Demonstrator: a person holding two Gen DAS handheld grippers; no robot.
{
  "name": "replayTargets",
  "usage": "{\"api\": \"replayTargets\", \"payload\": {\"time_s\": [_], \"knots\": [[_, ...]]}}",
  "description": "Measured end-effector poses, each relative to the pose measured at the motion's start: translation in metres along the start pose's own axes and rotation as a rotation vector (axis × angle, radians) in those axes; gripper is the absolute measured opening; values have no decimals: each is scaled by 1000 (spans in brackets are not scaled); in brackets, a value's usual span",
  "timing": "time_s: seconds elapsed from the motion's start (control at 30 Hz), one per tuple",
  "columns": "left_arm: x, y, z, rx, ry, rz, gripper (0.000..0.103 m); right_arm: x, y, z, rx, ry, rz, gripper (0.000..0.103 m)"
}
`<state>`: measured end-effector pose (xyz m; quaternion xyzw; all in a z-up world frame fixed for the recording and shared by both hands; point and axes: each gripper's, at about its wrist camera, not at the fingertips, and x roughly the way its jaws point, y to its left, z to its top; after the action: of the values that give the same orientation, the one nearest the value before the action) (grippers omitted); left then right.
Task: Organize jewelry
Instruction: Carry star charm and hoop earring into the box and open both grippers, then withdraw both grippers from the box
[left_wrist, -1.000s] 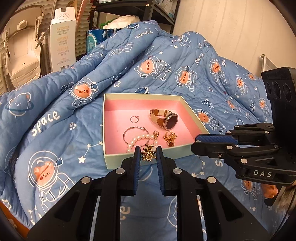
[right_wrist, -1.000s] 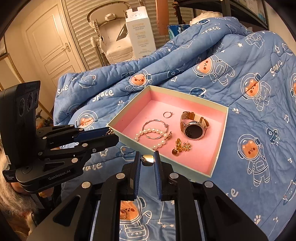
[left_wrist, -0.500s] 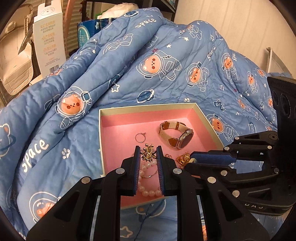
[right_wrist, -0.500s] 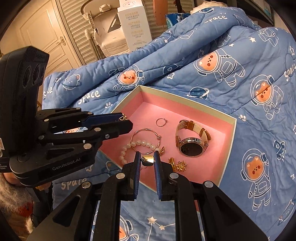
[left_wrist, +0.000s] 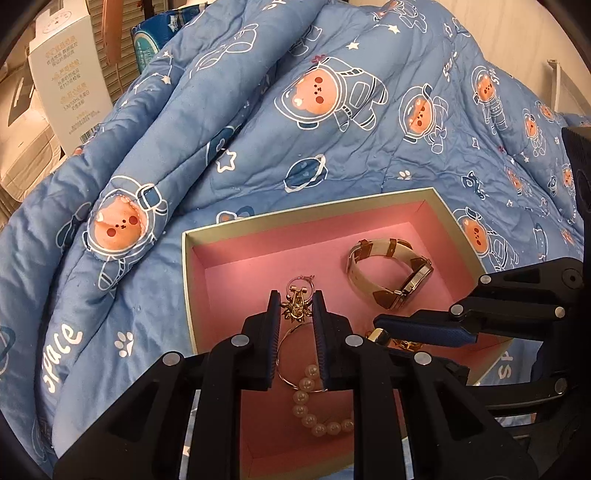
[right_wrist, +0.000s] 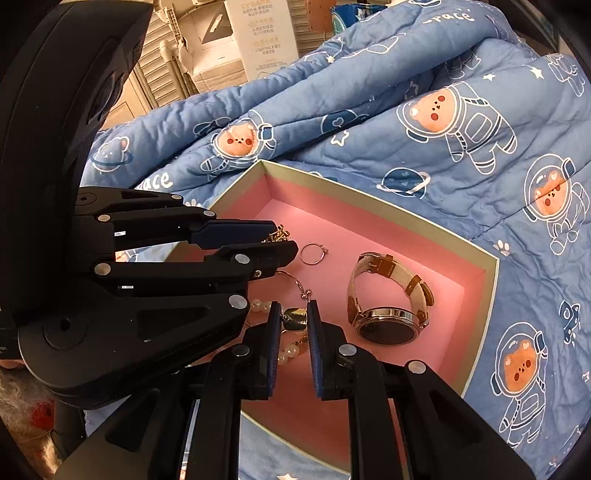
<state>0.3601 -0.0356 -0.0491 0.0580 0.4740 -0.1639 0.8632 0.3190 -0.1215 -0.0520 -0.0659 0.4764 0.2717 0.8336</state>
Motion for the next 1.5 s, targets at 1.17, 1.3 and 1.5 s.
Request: {"api": "replayTargets", "payload": {"time_s": [1.17,1.3,1.5], "knots": [[8,2,12,-8,13,53,40,32,5,-2,32,46,-103,30],[0,0,13,-19,-12,37,44,21,1,-3,27,30,-94,38],[-30,4,11,-92,-106,-9,68,1,2,-7,11,-39,-73,58]]}}
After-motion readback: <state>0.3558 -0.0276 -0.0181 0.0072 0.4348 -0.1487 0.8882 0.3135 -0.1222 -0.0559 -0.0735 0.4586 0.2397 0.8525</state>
